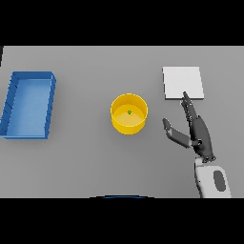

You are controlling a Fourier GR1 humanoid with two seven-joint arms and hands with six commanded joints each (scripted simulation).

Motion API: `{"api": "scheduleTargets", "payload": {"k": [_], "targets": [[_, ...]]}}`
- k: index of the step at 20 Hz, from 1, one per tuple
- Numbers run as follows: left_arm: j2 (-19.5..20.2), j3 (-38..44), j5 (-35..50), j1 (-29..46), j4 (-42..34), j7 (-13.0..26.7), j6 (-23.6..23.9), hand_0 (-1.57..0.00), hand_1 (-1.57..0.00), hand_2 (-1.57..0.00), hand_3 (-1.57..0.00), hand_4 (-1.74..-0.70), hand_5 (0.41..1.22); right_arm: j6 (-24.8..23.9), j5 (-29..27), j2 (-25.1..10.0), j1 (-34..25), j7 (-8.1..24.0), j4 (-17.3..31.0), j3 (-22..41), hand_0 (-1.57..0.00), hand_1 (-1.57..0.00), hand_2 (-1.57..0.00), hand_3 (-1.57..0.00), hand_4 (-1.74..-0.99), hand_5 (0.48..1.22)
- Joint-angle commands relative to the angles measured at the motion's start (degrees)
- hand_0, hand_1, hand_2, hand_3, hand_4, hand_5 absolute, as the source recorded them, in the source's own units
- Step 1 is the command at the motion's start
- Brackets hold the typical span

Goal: Pick up the red beaker and tilt it to pour out 1 green nut into yellow bowl. Pick up the yellow bowl and place it on the metallic measuring scale.

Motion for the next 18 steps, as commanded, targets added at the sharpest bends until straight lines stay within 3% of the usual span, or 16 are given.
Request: {"api": "scheduleTargets", "payload": {"k": [1,4,8,11,16,18], "targets": [[0.65,2.46,2.11,1.21,0.3,2.33,1.23,-1.57,-1.56,-1.56,-1.44,-1.72,1.22,-0.3,0.44,0.33,-0.01,0.84,-0.17,0.4,0.0,0.0,0.0,0.0,-1.298,0.651],[1.67,6.02,5.69,7.09,-0.5,6.77,5.69,-1.57,-1.57,-1.57,-1.41,-1.73,1.221,0.13,-0.8,0.07,-1.13,2.54,0.01,-0.31,0.0,0.0,0.0,0.0,-1.276,0.651],[2.17,10.29,11.22,16.14,-1.96,11.58,8.08,-1.57,-1.57,-1.57,-1.5,-1.74,1.221,0.17,-0.46,0.39,-0.7,2.21,0.91,0.06,0.0,0.0,0.0,0.0,-1.285,0.663],[1.41,13.3,15.59,22.29,-4.69,14.71,10.21,-1.57,-1.57,-1.57,-1.42,-1.74,1.221,0.63,-0.8,-0.27,-1.21,1.5,1.07,-0.29,0.0,0.0,0.0,0.0,-1.307,0.677],[1.15,15.87,20.61,33.35,-14.03,19.34,12.78,-1.57,-1.57,-1.57,-1.52,-1.74,1.221,1.15,-0.77,-0.68,-0.57,0.25,1.84,-0.28,0.0,0.0,0.0,0.0,-1.304,0.707],[1.0,15.75,21.81,38.1,-20.21,20.68,13.12,-1.57,-1.57,-1.57,-1.45,-1.74,1.221,0.93,-0.07,-0.79,0.15,-0.53,1.57,0.06,0.0,0.0,0.0,0.0,-1.309,0.716]]}}
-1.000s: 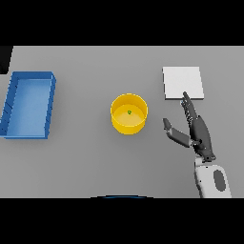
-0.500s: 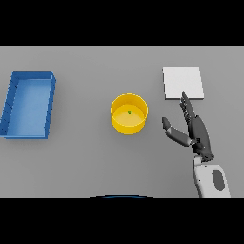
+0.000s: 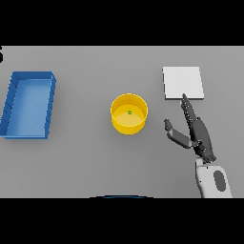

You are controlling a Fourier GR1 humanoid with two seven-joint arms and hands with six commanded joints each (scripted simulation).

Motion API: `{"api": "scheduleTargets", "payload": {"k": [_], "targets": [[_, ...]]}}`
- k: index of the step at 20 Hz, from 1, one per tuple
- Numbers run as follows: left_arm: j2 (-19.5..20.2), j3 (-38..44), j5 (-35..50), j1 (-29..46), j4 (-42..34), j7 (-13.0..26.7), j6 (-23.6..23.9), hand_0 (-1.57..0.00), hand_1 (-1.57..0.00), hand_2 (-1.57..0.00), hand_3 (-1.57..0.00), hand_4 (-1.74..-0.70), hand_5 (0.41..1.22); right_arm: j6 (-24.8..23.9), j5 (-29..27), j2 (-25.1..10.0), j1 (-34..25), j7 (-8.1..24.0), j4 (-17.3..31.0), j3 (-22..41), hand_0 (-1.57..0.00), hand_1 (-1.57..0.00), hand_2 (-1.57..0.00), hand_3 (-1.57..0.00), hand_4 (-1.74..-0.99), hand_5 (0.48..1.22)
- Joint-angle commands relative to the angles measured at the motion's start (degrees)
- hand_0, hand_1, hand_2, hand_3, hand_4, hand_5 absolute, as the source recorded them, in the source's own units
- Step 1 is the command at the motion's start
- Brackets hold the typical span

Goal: Pick up the red beaker and tilt it to pour out 1 green nut into yellow bowl. Pick up the yellow bowl and place it on the metallic measuring scale.

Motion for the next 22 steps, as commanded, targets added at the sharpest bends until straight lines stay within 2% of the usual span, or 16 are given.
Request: {"api": "scheduleTargets", "payload": {"k": [1,4,5,6,7,9,10,12,13,14,15,17,19,22], "targets": [[0.11,0.07,0.45,1.73,-2.81,0.5,0.15,-1.57,-1.57,-1.57,-1.41,-1.74,1.221,-0.23,0.26,0.12,-0.59,0.41,0.13,0.1,0.0,0.0,0.0,0.0,-1.309,0.72],[-0.67,-0.52,1.78,8.28,-12.22,3.68,0.27,-1.57,-1.57,-1.57,-1.34,-1.74,1.221,-0.31,0.78,-0.2,-0.18,0.61,-0.14,0.25,0.0,0.0,0.0,0.0,-1.327,0.724],[-1.15,-0.43,1.93,9.94,-14.03,4.57,0.73,-1.57,-1.57,-1.57,-1.33,-1.74,1.19,-0.56,0.69,0.17,-0.71,1.13,-0.08,0.23,0.0,0.0,0.0,0.0,-1.332,0.723],[-1.81,0.18,1.31,10.49,-14.03,4.67,1.65,-1.57,-1.57,-1.57,-1.32,-1.74,1.146,-0.62,0.67,0.36,-0.18,0.86,-0.88,0.45,0.0,0.0,0.0,0.0,-1.335,0.725],[-2.16,0.56,1.27,11.54,-14.9,4.67,1.58,-1.57,-1.57,-1.57,-1.37,-1.68,1.106,-0.41,0.43,0.07,-0.25,1.32,-0.23,0.09,0.0,0.0,0.0,0.0,-1.336,0.727],[-2.8,0.86,1.55,13.31,-17.42,4.64,0.1,-1.57,-1.57,-1.57,-1.44,-1.59,0.962,-0.53,0.79,-0.22,-0.47,0.97,-0.51,0.16,0.0,0.0,0.0,0.0,-1.326,0.728],[-3.17,1.05,1.5,14.23,-18.52,4.66,-0.55,-1.57,-1.57,-1.57,-1.27,-1.5,0.896,-0.48,0.53,-0.23,-0.45,0.61,-0.88,0.05,0.0,0.0,0.0,0.0,-1.326,0.73],[-3.4,1.36,2.75,16.58,-21.13,4.68,-2.54,-1.57,-1.57,-1.57,-0.93,-1.25,0.81,-0.69,0.91,0.13,-0.99,1.17,-0.58,0.37,0.0,0.0,0.0,0.0,-1.327,0.73],[-4.24,1.74,4.11,17.02,-23.02,4.58,-4.03,-1.57,-1.52,-1.41,-0.85,-1.13,0.779,-0.66,1.14,0.24,-0.36,0.85,-0.16,0.55,0.0,0.0,0.0,0.0,-1.325,0.731],[-4.19,2.58,6.31,18.07,-25.54,4.42,-6.03,-1.44,-1.29,-1.16,-0.71,-1.05,0.757,-1.04,1.31,0.24,-0.94,1.82,-0.83,0.5,0.0,0.0,0.0,0.0,-1.32,0.731],[-4.48,3.04,7.49,18.64,-26.59,4.57,-7.45,-1.23,-1.04,-0.93,-0.58,-0.97,0.735,-1.26,1.38,0.71,-0.96,1.68,-0.56,0.67,0.0,0.0,0.0,0.0,-1.32,0.729],[-4.46,3.13,9.31,19.14,-28.77,4.53,-10.51,-0.79,-0.66,-0.6,-0.37,-0.88,0.701,-0.92,1.13,0.09,-0.32,1.25,-1.23,0.44,0.0,0.0,0.0,0.0,-1.32,0.726],[-3.84,2.84,9.25,19.28,-29.04,4.67,-12.72,-0.5,-0.42,-0.38,-0.24,-0.83,0.678,-0.48,0.87,-0.01,-0.23,1.66,-1.13,0.49,0.0,0.0,0.0,0.0,-1.318,0.725],[-3.79,2.11,6.68,18.38,-27.04,4.66,-14.37,-0.26,-0.22,-0.2,-0.12,-0.78,0.653,-0.55,1.05,0.05,-0.34,1.13,-0.45,0.48,0.0,0.0,0.0,0.0,-1.31,0.721]]}}
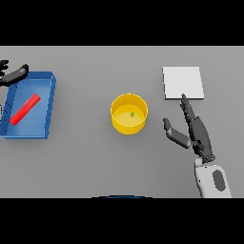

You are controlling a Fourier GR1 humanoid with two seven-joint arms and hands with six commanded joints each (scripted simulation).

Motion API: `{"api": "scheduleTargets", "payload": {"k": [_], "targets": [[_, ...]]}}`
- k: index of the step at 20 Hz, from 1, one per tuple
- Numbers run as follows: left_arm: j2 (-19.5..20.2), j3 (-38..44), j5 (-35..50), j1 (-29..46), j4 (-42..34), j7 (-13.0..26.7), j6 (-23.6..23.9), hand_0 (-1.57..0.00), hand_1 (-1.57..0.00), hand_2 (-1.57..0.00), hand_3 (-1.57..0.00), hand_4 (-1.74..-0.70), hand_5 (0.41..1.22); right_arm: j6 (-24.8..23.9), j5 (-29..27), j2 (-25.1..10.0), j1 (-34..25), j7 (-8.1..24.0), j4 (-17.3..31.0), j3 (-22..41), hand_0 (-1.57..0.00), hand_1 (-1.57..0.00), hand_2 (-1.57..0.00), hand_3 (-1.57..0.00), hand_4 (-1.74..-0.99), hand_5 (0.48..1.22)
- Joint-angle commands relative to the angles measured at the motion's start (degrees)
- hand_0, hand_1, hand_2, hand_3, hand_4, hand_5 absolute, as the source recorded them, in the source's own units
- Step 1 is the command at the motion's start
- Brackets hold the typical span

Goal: Pick up the red beaker and tilt it to pour out 1 green nut into yellow bowl. Pick up the yellow bowl and place it on the metallic measuring scale.

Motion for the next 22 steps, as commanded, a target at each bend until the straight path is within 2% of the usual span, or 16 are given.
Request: {"api": "scheduleTargets", "payload": {"k": [1,4,6,8,10,12,14,15,17,20,22], "targets": [[-0.13,-0.02,-0.47,0.24,0.3,0.0,-0.87,-0.21,-0.17,-0.16,-0.1,-0.78,0.655,-0.41,0.6,-0.14,0.06,-0.04,0.07,0.05,0.0,0.0,0.0,0.0,-1.308,0.717],[-0.15,-0.76,-2.07,0.22,-0.1,-0.31,-0.99,-0.1,-0.09,-0.08,-0.05,-0.75,0.655,-0.97,1.53,-0.43,0.33,-0.18,-0.3,0.21,0.0,0.0,0.0,0.0,-1.3,0.717],[-0.28,-0.72,-2.51,0.8,-1.68,-0.42,0.42,-0.07,-0.06,-0.05,-0.03,-0.73,0.658,-0.75,0.97,0.09,-0.44,1.5,-0.18,0.25,0.0,0.0,0.0,0.0,-1.279,0.713],[-0.95,-0.13,-2.11,1.08,-2.44,-0.17,1.68,-0.04,-0.04,-0.03,-0.02,-0.73,0.664,-2.35,4.3,0.07,-1.23,3.79,-1.01,1.65,0.0,0.0,0.0,0.0,-1.281,0.688],[-1.45,-0.19,-2.38,0.51,-2.28,-0.73,2.65,-0.03,-0.02,-0.02,-0.01,-0.72,0.675,-2.86,8.23,-1.6,-2.89,6.08,-1.5,3.06,0.0,0.0,0.0,0.0,-1.222,0.662],[-1.38,0.14,-1.93,0.98,-2.61,-1.82,2.73,-0.02,-0.01,-0.01,-0.01,-0.72,0.685,1.69,6.89,-4.29,-5.72,3.02,-1.74,3.92,-0.01,0.0,0.0,0.0,-1.167,0.672],[-1.43,0.63,-1.69,0.82,-1.99,-2.82,3.29,-0.01,-0.01,-0.01,0.0,-0.73,0.7,5.79,7.61,-6.83,-8.59,1.12,-0.46,5.8,-0.01,0.0,0.0,0.0,-1.202,0.683],[-1.82,0.53,-1.36,1.23,-3.13,-2.59,3.22,-0.01,-0.01,-0.01,0.0,-0.73,0.707,7.34,9.38,-8.85,-10.62,1.03,0.51,6.83,-0.01,0.0,0.0,0.0,-1.231,0.677],[-1.9,0.25,-1.66,1.09,-2.66,-2.84,3.21,0.0,0.0,0.0,0.0,-0.74,0.709,9.24,13.83,-10.74,-14.57,3.01,2.31,10.01,0.0,0.0,0.0,0.0,-1.26,0.656],[-2.32,0.3,-1.32,1.82,-3.33,-2.91,3.29,0.0,0.0,0.0,0.0,-0.75,0.709,11.04,20.96,-14.04,-19.23,2.3,4.32,14.8,0.0,0.0,0.0,0.0,-1.234,0.627],[-2.28,0.31,-1.31,2.18,-3.61,-3.49,3.38,0.0,0.0,0.0,0.0,-0.75,0.712,12.65,23.64,-14.95,-22.67,1.68,6.21,17.2,0.0,0.0,0.0,0.0,-1.227,0.616]]}}
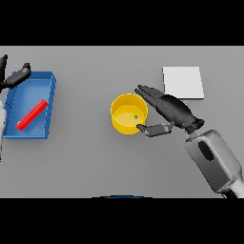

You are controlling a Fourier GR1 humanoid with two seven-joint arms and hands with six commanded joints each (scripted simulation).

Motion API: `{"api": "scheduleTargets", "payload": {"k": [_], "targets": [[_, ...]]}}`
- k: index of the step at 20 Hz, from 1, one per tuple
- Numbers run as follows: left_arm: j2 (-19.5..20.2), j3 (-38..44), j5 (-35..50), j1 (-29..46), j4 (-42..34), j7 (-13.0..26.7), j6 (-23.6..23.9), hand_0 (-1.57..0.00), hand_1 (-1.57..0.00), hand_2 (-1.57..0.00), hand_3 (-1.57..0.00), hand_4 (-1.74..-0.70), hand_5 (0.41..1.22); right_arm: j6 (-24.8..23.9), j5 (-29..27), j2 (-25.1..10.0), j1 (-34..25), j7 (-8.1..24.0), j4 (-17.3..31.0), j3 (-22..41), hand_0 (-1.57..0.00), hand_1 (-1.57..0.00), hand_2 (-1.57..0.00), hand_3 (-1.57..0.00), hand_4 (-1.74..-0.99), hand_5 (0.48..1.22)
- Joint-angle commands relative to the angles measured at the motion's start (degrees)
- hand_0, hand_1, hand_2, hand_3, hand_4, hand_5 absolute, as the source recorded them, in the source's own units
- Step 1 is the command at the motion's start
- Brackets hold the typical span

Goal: Pick up the red beaker and tilt it to pour out 1 green nut into yellow bowl. Pick up the yellow bowl and place it on the metallic measuring scale.

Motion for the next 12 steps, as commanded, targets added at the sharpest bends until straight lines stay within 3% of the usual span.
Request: {"api": "scheduleTargets", "payload": {"k": [1,3,9,12], "targets": [[0.03,0.23,0.06,0.4,-0.04,-0.25,0.28,0.0,0.0,0.0,0.0,-0.75,0.713,1.27,0.94,-0.62,-1.41,-0.72,0.85,1.17,0.0,0.0,0.0,0.0,-1.229,0.616],[0.23,0.51,0.55,0.66,-0.45,-0.46,-0.14,0.0,0.0,0.0,0.0,-0.75,0.714,3.73,2.06,-2.08,-3.62,-2.85,1.6,3.01,0.0,0.0,0.0,0.0,-1.234,0.62],[0.28,1.47,1.64,0.55,-0.29,-1.62,-0.19,0.0,0.0,0.0,0.0,-0.77,0.721,8.91,5.88,-2.0,-9.42,-3.87,5.49,8.76,0.0,0.0,0.0,0.0,-1.212,0.645],[-0.13,1.66,2.05,0.53,-0.55,-1.34,-0.06,0.0,0.0,0.0,0.0,-0.78,0.725,9.15,7.19,-2.2,-10.14,-6.28,7.71,10.56,0.0,0.0,0.0,0.0,-1.22,0.651]]}}
